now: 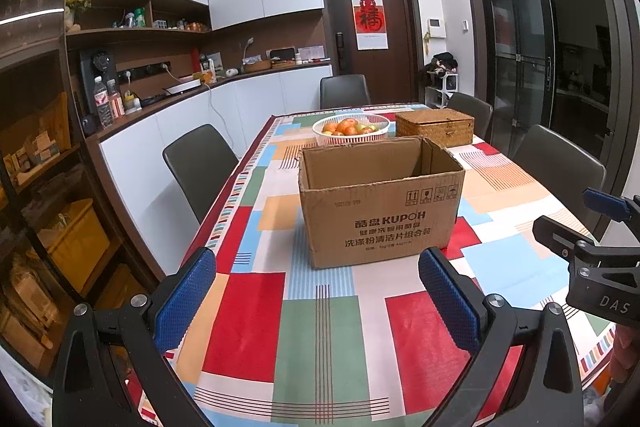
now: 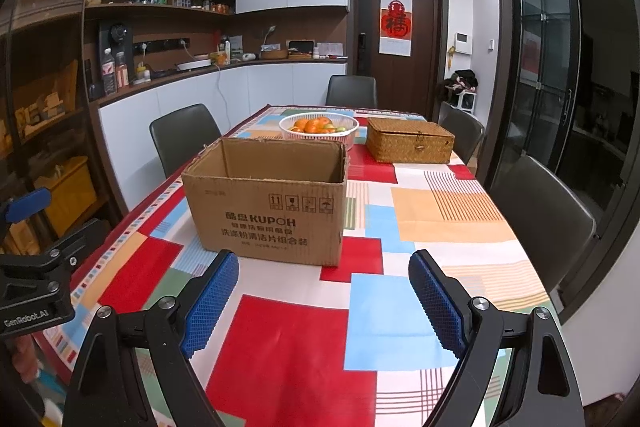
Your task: Organize snacks
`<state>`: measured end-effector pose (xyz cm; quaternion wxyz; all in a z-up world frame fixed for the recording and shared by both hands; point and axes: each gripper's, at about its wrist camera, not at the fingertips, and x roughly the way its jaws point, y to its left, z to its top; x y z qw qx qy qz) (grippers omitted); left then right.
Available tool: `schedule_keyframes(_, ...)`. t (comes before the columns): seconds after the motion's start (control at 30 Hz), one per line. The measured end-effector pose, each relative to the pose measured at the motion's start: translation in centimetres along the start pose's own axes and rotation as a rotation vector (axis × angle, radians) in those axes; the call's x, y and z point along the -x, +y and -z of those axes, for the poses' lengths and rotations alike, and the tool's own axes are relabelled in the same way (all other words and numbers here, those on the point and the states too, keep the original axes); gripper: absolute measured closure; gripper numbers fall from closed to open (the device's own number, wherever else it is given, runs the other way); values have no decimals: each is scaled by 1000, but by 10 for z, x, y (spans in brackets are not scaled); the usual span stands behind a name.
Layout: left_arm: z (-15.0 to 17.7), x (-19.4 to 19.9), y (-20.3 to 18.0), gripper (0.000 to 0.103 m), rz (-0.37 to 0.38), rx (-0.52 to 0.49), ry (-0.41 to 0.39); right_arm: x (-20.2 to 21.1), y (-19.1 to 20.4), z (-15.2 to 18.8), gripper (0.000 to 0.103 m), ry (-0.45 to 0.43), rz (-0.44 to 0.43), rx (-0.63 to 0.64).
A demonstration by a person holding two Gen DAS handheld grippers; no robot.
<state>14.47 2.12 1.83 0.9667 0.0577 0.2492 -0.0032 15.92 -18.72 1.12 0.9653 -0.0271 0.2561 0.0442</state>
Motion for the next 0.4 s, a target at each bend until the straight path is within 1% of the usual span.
schedule_keyframes(0.4, 2, -2, 0, 0, 2, 6, 12, -4, 0, 2, 15, 14, -5, 3)
